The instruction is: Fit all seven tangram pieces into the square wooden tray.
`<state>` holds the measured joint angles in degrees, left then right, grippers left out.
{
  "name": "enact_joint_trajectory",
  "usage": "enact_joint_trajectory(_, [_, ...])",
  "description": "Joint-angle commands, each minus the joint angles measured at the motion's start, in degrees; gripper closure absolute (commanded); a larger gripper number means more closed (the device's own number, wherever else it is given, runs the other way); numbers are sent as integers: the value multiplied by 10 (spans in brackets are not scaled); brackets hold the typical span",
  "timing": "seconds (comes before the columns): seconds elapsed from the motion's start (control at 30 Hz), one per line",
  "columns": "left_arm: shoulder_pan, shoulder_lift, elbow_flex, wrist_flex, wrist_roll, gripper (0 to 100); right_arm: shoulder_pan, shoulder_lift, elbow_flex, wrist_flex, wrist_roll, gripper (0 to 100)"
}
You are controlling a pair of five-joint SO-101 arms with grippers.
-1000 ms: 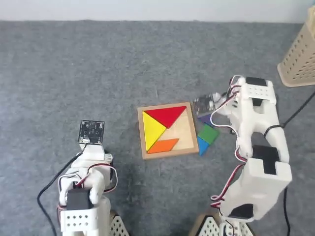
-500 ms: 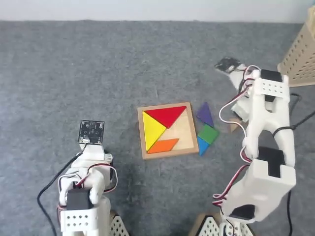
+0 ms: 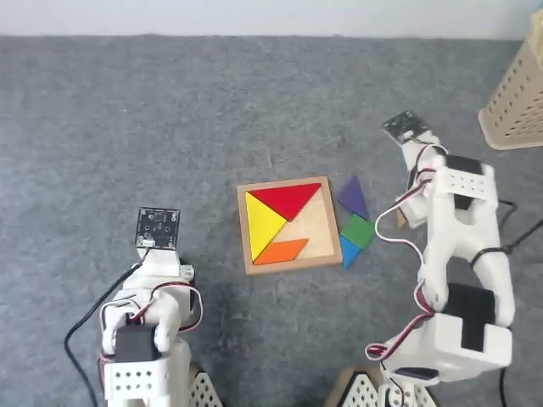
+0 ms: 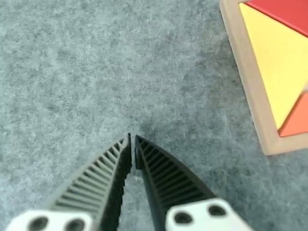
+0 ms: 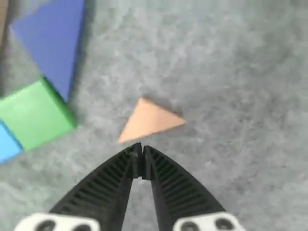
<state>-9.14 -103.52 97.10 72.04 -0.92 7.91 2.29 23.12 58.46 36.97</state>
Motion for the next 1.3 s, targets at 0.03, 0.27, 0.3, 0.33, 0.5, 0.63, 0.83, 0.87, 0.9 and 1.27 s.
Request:
enact_joint_trajectory(0.03, [2, -11, -6, 4, -2, 983, -2, 14, -18, -46, -50, 993])
enact_joint_trajectory(0.27, [2, -11, -6, 4, -2, 983, -28, 86, -61, -51, -52, 993])
enact_joint_trajectory(0.3, [2, -11, -6, 4, -2, 983, -28, 96, -66, -51, -53, 993])
enact_joint_trajectory(0.33, [2, -11, -6, 4, -2, 983, -25, 103, -69, -51, -53, 993])
enact_joint_trajectory(0.5, [2, -11, -6, 4, -2, 983, -12, 115, -67, -48, -78, 993])
enact_joint_trajectory(0.63, [2, -11, -6, 4, -2, 983, -29, 111, -68, -7, -86, 993])
enact_joint_trajectory(0.83, [2, -11, -6, 4, -2, 983, -71, 112, -65, 28, -150, 993])
enact_joint_trajectory(0.87, [2, -11, -6, 4, -2, 983, -77, 110, -63, 30, -160, 993])
enact_joint_trajectory(0.9, [2, -11, -6, 4, -2, 983, -84, 108, -61, 31, -169, 993])
enact_joint_trajectory(1.27, [2, -11, -6, 4, -2, 983, -100, -62, -9, 80, -360, 989])
